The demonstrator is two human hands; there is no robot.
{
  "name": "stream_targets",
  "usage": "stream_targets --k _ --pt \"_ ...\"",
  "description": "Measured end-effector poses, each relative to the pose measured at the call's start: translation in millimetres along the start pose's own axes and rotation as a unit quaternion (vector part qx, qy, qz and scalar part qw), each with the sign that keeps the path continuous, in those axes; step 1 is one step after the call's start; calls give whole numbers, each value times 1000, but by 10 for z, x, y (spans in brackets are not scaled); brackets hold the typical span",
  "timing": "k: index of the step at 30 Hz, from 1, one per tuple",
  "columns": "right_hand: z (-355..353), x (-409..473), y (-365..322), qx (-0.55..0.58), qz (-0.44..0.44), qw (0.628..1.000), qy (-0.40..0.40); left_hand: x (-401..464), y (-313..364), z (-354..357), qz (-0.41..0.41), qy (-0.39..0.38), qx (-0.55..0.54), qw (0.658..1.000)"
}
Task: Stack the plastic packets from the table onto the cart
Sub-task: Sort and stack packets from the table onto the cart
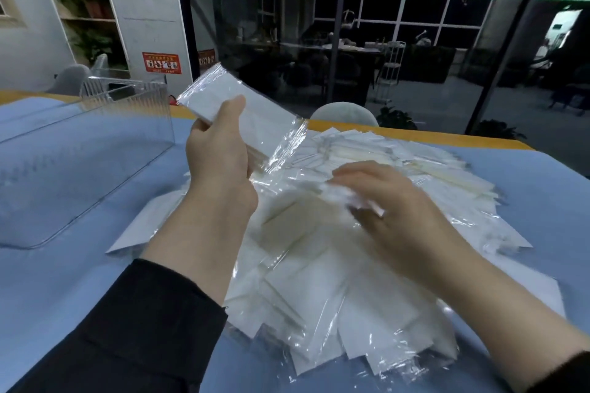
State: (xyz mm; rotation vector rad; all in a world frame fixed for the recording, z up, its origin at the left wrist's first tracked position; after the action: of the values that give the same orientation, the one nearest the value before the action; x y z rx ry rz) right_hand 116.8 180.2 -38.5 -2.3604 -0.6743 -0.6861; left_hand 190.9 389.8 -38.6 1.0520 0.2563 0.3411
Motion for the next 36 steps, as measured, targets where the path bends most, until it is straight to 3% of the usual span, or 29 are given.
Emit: stream_targets --k 4,8,11,15,18,22,25,27,30,33,36 --pt "-553 -17 207 126 103 983 90 -113 21 144 47 -64 44 996" --pt "-666 -80 365 292 163 940 73 -365 -144 418 79 -191 186 961" --pt "-586 -133 505 310 202 927 62 -577 -419 597 66 -280 288 913" --pt "-470 -202 622 305 242 915 108 -775 -684 681 -53 -319 252 912" --pt "-414 -209 588 300 238 913 140 -889 -725 745 -27 -366 273 889" --pt "-388 -201 535 328 219 906 155 -940 -663 766 -34 -351 167 921" --pt "-299 -188 366 351 217 907 86 -882 -599 730 -57 -300 87 948" --pt "-226 -173 218 311 185 932 28 -894 -624 729 -59 -301 88 948" --pt "-241 -164 185 313 179 932 23 -914 -679 744 -50 -313 121 941" --pt "-428 -152 203 266 162 950 15 -819 -536 709 40 -271 132 953" --pt "-646 -184 211 48 118 991 -45 -715 -249 578 163 -164 96 968"
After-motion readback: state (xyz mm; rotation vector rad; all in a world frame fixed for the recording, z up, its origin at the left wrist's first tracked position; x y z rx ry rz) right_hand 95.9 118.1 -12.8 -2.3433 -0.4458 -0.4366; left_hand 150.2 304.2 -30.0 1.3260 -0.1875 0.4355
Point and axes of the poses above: each hand's wrist, its own x-axis towards the middle knuckle, its own z-axis out of the palm, y = z × x, the point moved 7 cm from there along x, towards the middle knuckle, and after that the axes turned 5 degrees about x, right-handed, at the moved point
